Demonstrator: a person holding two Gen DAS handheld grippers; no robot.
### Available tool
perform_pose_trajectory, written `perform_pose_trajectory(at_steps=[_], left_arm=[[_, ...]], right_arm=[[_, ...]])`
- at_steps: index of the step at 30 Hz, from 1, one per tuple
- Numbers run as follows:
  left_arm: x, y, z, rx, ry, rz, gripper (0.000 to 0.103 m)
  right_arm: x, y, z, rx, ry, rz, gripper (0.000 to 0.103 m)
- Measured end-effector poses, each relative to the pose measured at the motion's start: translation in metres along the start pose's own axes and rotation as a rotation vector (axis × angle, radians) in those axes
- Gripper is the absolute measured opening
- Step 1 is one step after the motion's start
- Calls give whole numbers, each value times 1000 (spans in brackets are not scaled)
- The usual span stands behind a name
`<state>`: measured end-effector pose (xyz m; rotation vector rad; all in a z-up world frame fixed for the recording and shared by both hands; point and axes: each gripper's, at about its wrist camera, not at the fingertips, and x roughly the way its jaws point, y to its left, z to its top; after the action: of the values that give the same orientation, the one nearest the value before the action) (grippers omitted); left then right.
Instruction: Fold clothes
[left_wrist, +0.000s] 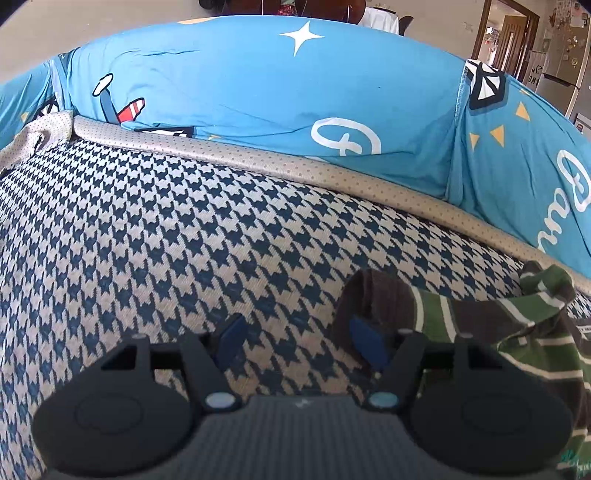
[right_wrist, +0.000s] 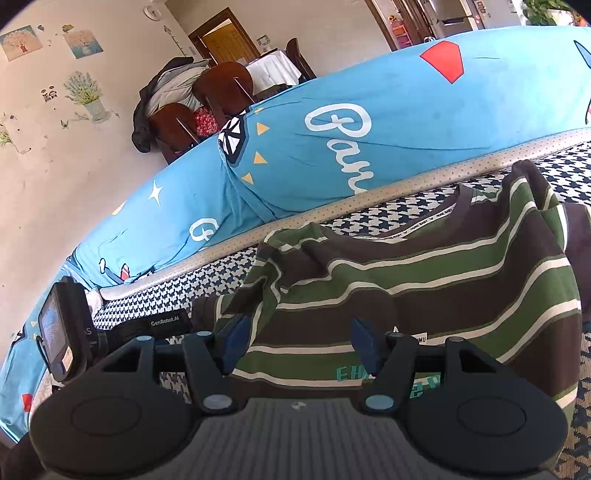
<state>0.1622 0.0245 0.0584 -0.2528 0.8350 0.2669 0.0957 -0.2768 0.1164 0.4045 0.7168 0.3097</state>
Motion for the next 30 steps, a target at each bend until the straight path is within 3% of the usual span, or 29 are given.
perform_pose_trajectory(at_steps=[4,11,20,24,30], left_arm=[[-12,8,-5,-10,24,-28,66],[-13,17,-12,-82,94,-155,68],[-2,11,-7,-149,82,-221,77],[1,3,-5,-146,69,-241,72],[7,-3,0,-168,52,-267,50]], right_arm=[[-2,4,1,-13,-2,7,61],[0,12,-3,-63,11,-3,61],[5,11,-5,-77,31,-14,61],[7,10,-6,-72,39,-16,61],[8,9,-9,-70,53,-19,61]])
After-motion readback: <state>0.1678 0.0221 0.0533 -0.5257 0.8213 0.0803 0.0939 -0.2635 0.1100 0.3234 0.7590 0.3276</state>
